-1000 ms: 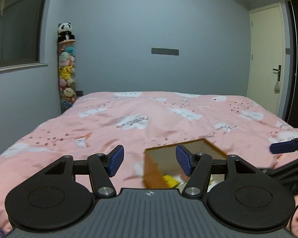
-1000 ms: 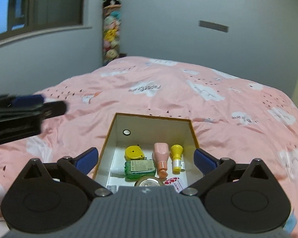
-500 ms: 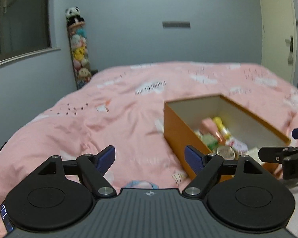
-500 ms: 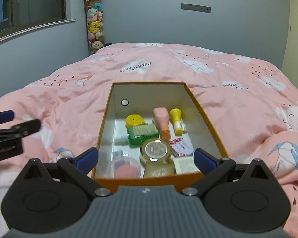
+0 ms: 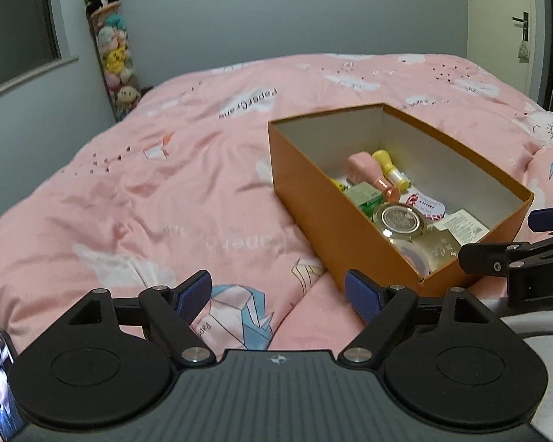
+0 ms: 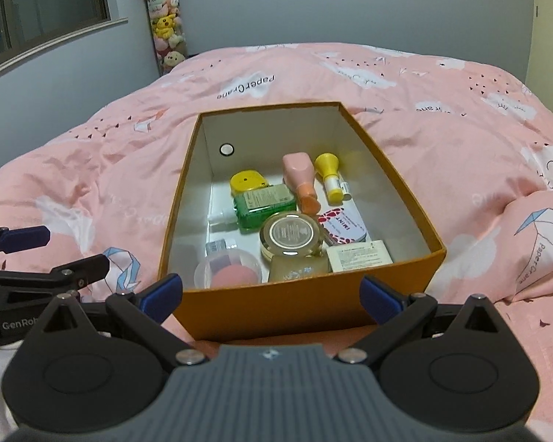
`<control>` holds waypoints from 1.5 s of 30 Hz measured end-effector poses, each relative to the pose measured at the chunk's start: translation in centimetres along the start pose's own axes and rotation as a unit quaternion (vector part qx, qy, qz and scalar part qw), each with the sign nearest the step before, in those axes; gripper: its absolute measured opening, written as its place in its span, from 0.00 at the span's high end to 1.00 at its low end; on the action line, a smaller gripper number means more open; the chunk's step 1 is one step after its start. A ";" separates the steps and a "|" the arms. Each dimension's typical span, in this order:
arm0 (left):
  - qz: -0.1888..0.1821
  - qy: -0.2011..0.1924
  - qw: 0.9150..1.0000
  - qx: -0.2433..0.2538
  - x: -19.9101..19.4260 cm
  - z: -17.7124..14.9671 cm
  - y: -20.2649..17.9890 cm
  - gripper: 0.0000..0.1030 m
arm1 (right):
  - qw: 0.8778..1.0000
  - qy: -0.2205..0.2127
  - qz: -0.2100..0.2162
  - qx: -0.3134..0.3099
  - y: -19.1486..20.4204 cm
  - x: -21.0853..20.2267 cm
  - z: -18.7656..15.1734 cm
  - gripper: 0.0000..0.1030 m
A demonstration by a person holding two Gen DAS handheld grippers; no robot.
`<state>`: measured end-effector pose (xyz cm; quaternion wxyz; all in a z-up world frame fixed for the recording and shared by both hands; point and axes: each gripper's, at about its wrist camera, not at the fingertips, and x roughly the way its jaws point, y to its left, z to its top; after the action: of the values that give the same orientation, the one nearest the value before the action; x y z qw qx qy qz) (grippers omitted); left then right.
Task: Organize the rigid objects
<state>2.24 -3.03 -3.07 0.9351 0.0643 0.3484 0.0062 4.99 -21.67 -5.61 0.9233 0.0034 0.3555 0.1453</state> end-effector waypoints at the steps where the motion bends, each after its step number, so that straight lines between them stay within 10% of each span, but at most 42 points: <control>1: 0.001 0.005 1.000 -0.003 0.1 0.0 0.1 0.07 | 1.000 0.004 0.000 -0.001 0.1 0.2 0.0 0.03; 45: 0.014 0.040 0.999 -0.020 1.2 -0.2 0.7 0.06 | 0.999 0.047 0.011 0.003 0.1 1.7 -0.3 0.03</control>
<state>3.05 -2.26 -3.85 0.9213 0.0498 0.3847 0.0290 5.97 -21.18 -6.91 0.9039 0.0036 0.3989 0.1541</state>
